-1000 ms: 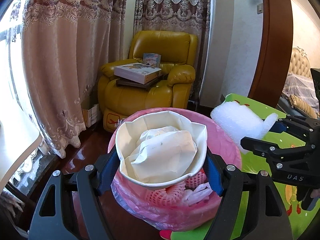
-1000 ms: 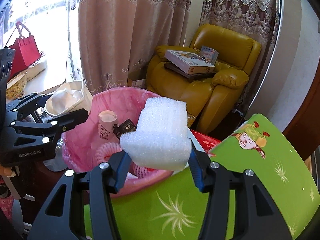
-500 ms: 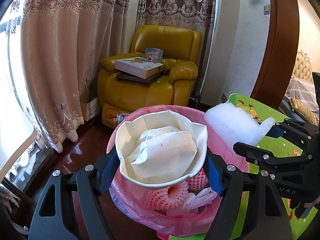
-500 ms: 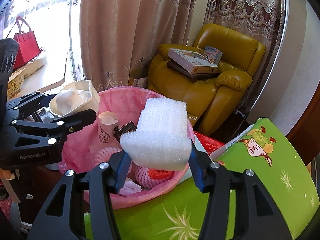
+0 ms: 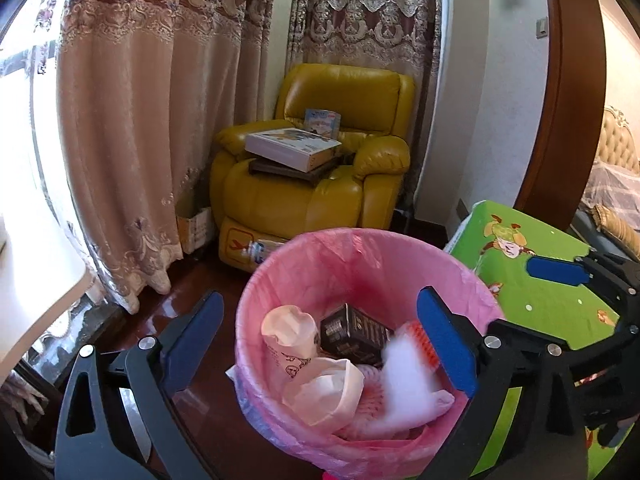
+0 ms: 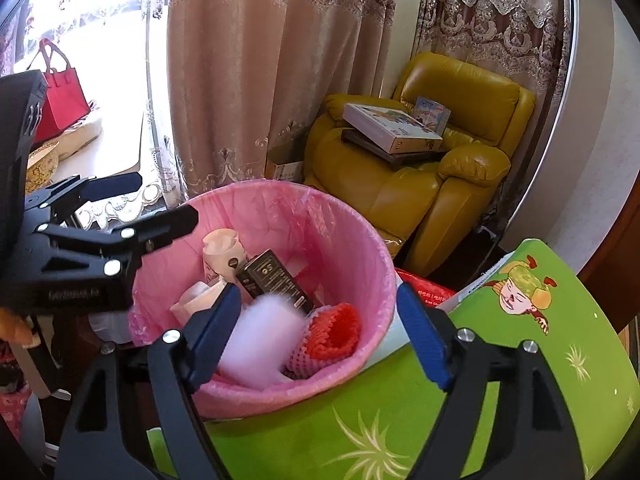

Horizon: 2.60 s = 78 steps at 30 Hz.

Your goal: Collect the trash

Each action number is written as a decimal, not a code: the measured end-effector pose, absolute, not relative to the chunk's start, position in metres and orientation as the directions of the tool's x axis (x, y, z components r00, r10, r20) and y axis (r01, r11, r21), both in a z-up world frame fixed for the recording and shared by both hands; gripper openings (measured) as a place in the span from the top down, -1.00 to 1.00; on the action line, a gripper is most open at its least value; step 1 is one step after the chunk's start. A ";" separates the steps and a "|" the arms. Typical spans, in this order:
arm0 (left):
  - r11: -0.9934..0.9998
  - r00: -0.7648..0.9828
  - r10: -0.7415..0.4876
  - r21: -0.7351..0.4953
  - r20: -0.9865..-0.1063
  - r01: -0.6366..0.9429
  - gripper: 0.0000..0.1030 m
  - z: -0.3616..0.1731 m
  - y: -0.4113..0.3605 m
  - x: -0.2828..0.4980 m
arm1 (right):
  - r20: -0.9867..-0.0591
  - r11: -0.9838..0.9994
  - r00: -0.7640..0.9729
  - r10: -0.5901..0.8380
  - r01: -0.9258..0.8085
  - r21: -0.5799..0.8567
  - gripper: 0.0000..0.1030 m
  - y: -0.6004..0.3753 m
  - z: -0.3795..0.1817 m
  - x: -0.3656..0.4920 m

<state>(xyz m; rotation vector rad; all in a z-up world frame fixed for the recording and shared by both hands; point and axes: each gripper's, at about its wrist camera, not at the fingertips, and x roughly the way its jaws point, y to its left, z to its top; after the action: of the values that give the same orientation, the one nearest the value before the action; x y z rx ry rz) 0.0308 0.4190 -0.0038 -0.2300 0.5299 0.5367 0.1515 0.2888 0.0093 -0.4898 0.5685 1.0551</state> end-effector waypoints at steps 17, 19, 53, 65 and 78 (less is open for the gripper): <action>0.813 0.761 0.540 -0.010 -0.358 -0.582 -0.84 0.083 0.353 -0.044 | -0.424 0.427 0.390 0.818 -0.904 -0.008 -0.91 0.193 0.112 0.118; 0.800 0.748 0.557 -0.006 -0.361 -0.599 -0.84 0.083 0.346 -0.053 | -0.419 0.434 0.398 0.816 -0.901 -0.011 -0.91 0.180 0.109 0.111; 0.797 0.709 0.555 0.033 -0.436 -0.604 -0.84 0.013 0.262 -0.102 | -0.503 0.420 0.369 0.782 -0.907 -0.014 -0.91 0.135 0.024 0.065; 0.805 0.714 0.541 0.028 -0.444 -0.593 -0.84 0.009 0.260 -0.099 | -0.498 0.437 0.384 0.778 -0.899 -0.010 -0.91 0.131 0.024 0.067; 0.810 0.718 0.531 0.022 -0.450 -0.586 -0.84 0.009 0.260 -0.099 | -0.501 0.442 0.384 0.775 -0.897 -0.004 -0.91 0.130 0.024 0.067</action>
<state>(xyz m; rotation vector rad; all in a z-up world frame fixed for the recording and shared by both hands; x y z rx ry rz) -0.0988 0.2596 0.0086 -0.1252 0.4583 0.6193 0.0668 0.1300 0.0236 -0.2948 0.4667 1.0850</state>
